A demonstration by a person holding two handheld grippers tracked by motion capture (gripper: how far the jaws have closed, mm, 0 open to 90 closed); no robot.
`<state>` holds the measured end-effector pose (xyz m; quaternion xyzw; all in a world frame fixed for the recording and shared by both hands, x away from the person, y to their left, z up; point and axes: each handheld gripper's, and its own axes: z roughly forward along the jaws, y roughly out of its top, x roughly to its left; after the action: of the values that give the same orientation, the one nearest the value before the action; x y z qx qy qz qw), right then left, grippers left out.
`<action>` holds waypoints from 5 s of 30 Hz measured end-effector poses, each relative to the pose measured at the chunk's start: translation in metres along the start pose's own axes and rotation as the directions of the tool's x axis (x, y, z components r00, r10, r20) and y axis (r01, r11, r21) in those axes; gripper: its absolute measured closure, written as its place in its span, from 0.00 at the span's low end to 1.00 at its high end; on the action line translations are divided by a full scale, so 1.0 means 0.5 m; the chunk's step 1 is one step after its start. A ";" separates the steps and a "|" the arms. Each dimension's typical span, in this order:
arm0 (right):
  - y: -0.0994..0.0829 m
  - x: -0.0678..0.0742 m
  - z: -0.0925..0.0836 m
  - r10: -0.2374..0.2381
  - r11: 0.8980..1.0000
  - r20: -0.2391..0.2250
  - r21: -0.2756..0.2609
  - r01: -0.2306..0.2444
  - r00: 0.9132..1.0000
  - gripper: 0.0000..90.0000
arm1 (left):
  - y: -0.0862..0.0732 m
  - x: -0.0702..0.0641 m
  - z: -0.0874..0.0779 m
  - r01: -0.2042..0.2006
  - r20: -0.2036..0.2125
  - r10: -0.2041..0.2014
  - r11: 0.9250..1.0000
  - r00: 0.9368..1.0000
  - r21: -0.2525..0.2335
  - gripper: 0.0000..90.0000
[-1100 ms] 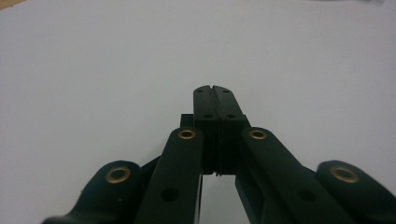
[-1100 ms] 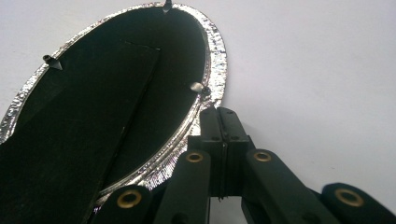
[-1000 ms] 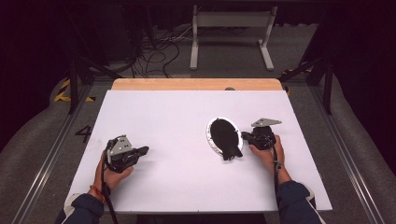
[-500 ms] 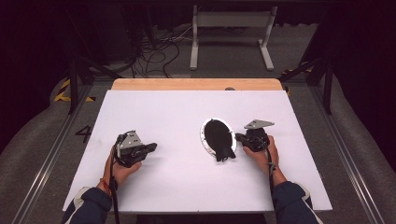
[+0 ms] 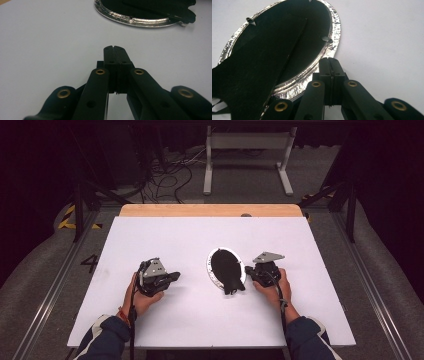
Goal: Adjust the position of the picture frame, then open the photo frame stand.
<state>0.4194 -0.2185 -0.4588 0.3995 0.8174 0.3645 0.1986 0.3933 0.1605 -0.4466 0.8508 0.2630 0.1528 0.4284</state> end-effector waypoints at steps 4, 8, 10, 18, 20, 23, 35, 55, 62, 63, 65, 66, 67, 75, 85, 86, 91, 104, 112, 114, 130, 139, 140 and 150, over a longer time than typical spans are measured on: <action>-0.003 0.018 -0.002 -0.025 1.000 0.004 -0.005 0.025 1.000 1.00 | -0.007 -0.002 -0.006 0.011 0.004 -0.011 1.000 1.000 -0.001 0.99; -0.007 0.036 -0.006 -0.047 0.999 -0.005 -0.006 0.047 0.999 1.00 | -0.014 -0.007 -0.008 0.007 0.008 -0.007 1.000 1.000 0.008 0.99; -0.008 0.041 -0.008 -0.046 0.999 -0.012 -0.006 0.046 0.999 1.00 | -0.013 -0.010 -0.005 0.009 0.015 -0.009 1.000 1.000 0.007 0.99; -0.017 0.064 -0.018 -0.072 0.997 -0.031 -0.006 0.072 0.997 1.00 | -0.014 -0.028 0.007 -0.035 0.029 0.034 0.999 0.999 0.040 0.98; -0.020 0.073 -0.022 -0.086 0.996 -0.043 -0.006 0.086 0.995 1.00 | -0.016 -0.029 0.005 -0.036 0.032 0.035 0.998 0.999 0.043 0.98; -0.025 0.084 -0.027 -0.106 0.994 -0.057 -0.006 0.106 0.993 1.00 | -0.019 -0.030 0.000 -0.037 0.029 0.036 0.998 0.999 0.045 0.98; -0.031 0.115 -0.037 -0.117 0.993 -0.096 0.000 0.118 0.988 1.00 | -0.022 -0.033 -0.001 -0.050 0.038 0.048 0.998 0.998 0.046 0.98; -0.035 0.159 -0.046 -0.131 0.991 -0.207 0.006 0.135 0.970 0.96 | -0.020 -0.038 -0.010 -0.060 0.052 0.058 0.998 0.997 0.036 0.90; -0.038 0.156 -0.057 -0.163 0.986 -0.203 0.009 0.168 0.965 0.89 | -0.035 -0.028 -0.056 -0.050 0.042 0.050 0.999 0.998 -0.010 0.79; -0.037 0.153 -0.059 -0.163 0.986 -0.206 0.008 0.168 0.965 0.88 | -0.039 -0.028 -0.061 -0.040 0.038 0.040 0.999 0.998 -0.022 0.75; -0.035 0.152 -0.061 -0.169 0.985 -0.207 0.010 0.175 0.964 0.85 | -0.051 -0.028 -0.073 -0.029 0.041 0.030 0.999 0.999 -0.029 0.64; -0.033 0.151 -0.063 -0.173 0.984 -0.204 0.008 0.178 0.963 0.83 | -0.055 -0.029 -0.078 -0.036 0.036 0.037 0.999 0.999 -0.022 0.59; -0.032 0.149 -0.063 -0.175 0.983 -0.207 0.008 0.181 0.962 0.81 | -0.059 -0.030 -0.081 -0.037 0.029 0.037 0.999 0.999 -0.014 0.55; -0.026 0.140 -0.067 -0.173 0.984 -0.218 0.011 0.179 0.961 0.74 | -0.106 -0.018 -0.106 0.021 -0.056 -0.019 0.999 0.998 0.028 0.21; -0.026 0.142 -0.083 -0.196 0.979 -0.221 0.008 0.202 0.955 0.83 | -0.141 -0.027 -0.158 0.059 -0.104 -0.060 0.998 0.993 -0.007 0.14; -0.027 0.143 -0.083 -0.193 0.979 -0.224 0.013 0.201 0.955 0.83 | -0.145 -0.030 -0.161 0.061 -0.101 -0.062 0.998 0.993 -0.006 0.14; -0.031 0.151 -0.079 -0.189 0.979 -0.220 0.040 0.202 0.957 0.82 | -0.161 -0.048 -0.172 0.071 -0.086 -0.070 0.997 0.994 0.013 0.14; -0.025 0.169 -0.056 -0.193 0.974 -0.226 0.071 0.214 0.955 0.79 | -0.166 -0.046 -0.176 0.079 -0.113 -0.077 0.997 0.991 0.015 0.13; -0.014 0.170 -0.045 -0.184 0.974 -0.232 0.084 0.208 0.955 0.78 | -0.166 -0.042 -0.172 0.091 -0.126 -0.089 0.996 0.988 0.007 0.12; -0.010 0.169 -0.042 -0.175 0.975 -0.232 0.091 0.201 0.957 0.78 | -0.166 -0.041 -0.169 0.091 -0.122 -0.090 0.996 0.988 0.009 0.12; -0.005 0.171 -0.032 -0.188 0.977 -0.217 0.062 0.206 0.958 0.79 | -0.152 -0.051 -0.159 0.101 -0.083 -0.101 0.995 0.991 -0.008 0.12; -0.003 0.160 -0.034 -0.135 0.990 -0.262 0.003 0.141 0.955 0.76 | -0.154 -0.054 -0.158 0.100 -0.077 -0.099 0.995 0.992 -0.002 0.13; -0.001 0.156 -0.033 -0.120 0.992 -0.276 -0.003 0.124 0.954 0.75 | -0.154 -0.054 -0.159 0.102 -0.081 -0.101 0.995 0.992 -0.002 0.13; 0.005 0.114 -0.003 0.083 0.996 -0.464 0.054 -0.066 0.882 0.56 | -0.105 -0.045 -0.099 0.097 -0.109 -0.092 0.995 0.990 0.039 0.18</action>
<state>0.3855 -0.1728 -0.4577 0.3350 0.8317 0.4421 -0.0249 0.3343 0.2055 -0.4608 0.8373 0.3290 0.1718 0.4014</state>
